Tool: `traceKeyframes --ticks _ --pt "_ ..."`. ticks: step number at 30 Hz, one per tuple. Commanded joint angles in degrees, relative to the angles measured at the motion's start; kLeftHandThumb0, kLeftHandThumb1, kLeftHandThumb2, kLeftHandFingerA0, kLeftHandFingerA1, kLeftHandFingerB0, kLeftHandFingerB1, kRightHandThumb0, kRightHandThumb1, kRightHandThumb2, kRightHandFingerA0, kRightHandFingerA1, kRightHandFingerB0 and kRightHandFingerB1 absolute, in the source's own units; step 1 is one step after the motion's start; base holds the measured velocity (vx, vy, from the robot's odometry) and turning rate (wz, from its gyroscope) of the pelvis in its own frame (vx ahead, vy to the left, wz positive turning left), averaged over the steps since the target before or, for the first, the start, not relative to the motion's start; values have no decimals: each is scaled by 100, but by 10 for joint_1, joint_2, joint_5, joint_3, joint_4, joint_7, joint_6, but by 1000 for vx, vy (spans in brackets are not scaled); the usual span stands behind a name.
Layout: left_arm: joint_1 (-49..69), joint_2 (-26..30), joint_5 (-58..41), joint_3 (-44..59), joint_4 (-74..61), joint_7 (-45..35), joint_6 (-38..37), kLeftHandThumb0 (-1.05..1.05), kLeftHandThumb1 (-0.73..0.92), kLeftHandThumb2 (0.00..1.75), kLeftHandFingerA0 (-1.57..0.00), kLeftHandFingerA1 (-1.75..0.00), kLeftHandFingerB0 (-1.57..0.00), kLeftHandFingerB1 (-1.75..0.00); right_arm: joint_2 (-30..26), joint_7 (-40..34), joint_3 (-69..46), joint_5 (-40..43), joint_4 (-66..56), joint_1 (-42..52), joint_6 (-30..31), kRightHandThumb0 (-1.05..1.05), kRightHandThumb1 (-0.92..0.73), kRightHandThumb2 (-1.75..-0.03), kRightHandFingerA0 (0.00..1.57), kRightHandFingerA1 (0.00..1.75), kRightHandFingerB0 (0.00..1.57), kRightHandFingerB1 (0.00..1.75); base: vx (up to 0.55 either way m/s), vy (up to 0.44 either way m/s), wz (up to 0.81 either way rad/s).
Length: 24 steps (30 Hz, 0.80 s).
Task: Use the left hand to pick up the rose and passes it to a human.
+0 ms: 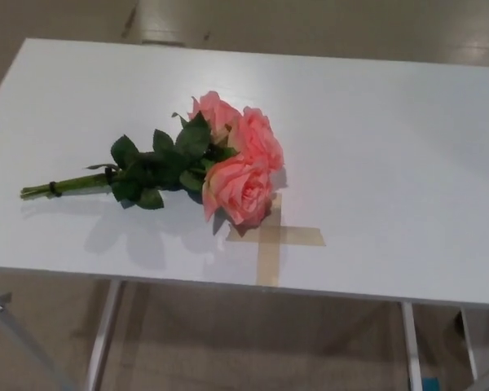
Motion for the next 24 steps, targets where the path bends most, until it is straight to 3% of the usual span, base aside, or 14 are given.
traceKeyframes --ticks 1,9,10,11,14,17,19,22,23,24 --pt "14 4 -2 -5 10 -6 -24 -40 59 58 -50 -38 -38 -34 -2 -10 -4 3 9 16 -18 -37 -66 -58 73 48 52 40 0 0 0" --pt "43 1 -4 -8 8 -8 -36 -40 51 56 -50 -38 -27 -31 -1 -16 0 -1 9 51 -27 -37 -66 -58 73 48 53 41 0 0 0" --pt "55 2 1 -15 7 -9 -40 -40 49 55 -41 -36 -25 -30 -1 -17 1 -1 9 64 -31 -37 -66 -58 73 48 52 40 0 0 0" --pt "60 3 2 -18 5 -15 -42 -48 42 66 -28 -41 -20 -36 -1 -17 1 -2 9 70 -34 -37 -65 -58 73 48 52 40 0 0 0" --pt "62 4 0 -22 3 -17 -43 -48 42 66 -28 -41 -20 -36 -1 -17 2 -2 8 72 -35 -37 -65 -58 73 48 52 40 0 0 0" --pt "129 15 9 -54 -65 -73 -96 -52 41 66 -24 -40 -19 -36 -4 -16 10 -7 6 118 -49 -36 -65 -60 71 48 51 41 0 0 0" --pt "183 25 -6 -62 -164 -102 -124 -56 40 67 -35 -43 -25 -38 -4 -15 11 -8 4 123 -53 -36 -65 -60 71 48 51 41 0 0 0" --pt "257 38 -38 -60 -311 -148 -127 -55 40 68 -36 -44 -30 -40 -6 -12 10 -6 2 123 -53 -36 -65 -60 71 48 51 41 0 0 0" --pt "275 43 -50 -58 -354 -163 -124 -48 46 54 -41 -37 -36 -33 -6 -11 9 -6 2 121 -53 -36 -65 -60 71 48 51 41 0 0 0" --pt "293 48 -62 -54 -395 -177 -118 -48 46 54 -41 -37 -36 -33 -6 -10 8 -5 1 119 -53 -36 -65 -60 71 48 51 41 0 0 0"
